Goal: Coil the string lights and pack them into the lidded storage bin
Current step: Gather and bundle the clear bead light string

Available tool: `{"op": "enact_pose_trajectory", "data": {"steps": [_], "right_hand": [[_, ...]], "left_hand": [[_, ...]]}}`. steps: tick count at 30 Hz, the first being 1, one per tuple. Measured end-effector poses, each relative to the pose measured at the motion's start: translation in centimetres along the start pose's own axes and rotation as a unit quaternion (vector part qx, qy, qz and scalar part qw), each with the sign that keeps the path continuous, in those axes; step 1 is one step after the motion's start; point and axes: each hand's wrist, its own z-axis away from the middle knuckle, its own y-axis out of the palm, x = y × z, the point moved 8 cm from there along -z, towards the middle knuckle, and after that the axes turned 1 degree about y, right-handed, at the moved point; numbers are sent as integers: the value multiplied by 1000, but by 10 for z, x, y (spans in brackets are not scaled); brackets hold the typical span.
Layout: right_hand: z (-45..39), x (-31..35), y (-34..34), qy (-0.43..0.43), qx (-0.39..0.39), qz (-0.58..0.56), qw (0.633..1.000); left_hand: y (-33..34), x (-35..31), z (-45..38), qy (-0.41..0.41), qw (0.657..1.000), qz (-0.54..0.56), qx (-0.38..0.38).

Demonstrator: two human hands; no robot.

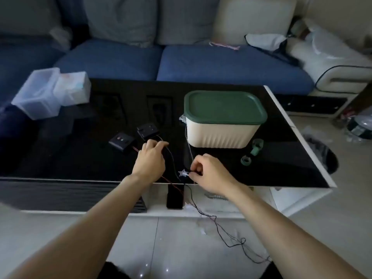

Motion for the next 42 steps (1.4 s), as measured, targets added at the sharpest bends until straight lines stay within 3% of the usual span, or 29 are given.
{"op": "enact_pose_trajectory", "data": {"steps": [4, 8, 11, 16, 23, 28, 31, 34, 38, 42], "right_hand": [[18, 3, 26, 1, 17, 48, 999], [18, 4, 27, 13, -17, 75, 997], [19, 3, 27, 19, -30, 74, 997], [10, -8, 19, 23, -26, 41, 999], [5, -17, 19, 20, -16, -15, 1000], [4, -6, 8, 32, -38, -85, 995], [8, 19, -5, -7, -57, -203, 977], [10, 40, -5, -46, -34, -295, 954], [12, 45, -23, -34, -58, -475, 877], [14, 30, -57, -40, -110, -562, 819]], "left_hand": [[27, 11, 22, -19, 988, -77, 129], [29, 15, 23, -5, 984, -104, 143], [26, 10, 26, 11, 986, -125, 106], [42, -11, 15, 141, 977, -114, 115], [43, -2, -3, 164, 975, -130, 76], [-13, -34, -8, 184, 978, 37, -90], [-44, -52, -4, 191, 963, 105, -160], [-51, -55, -1, 177, 958, 143, -174], [-34, -44, -7, 147, 977, 112, -107], [-8, -24, -7, 148, 988, 32, -14]]}}
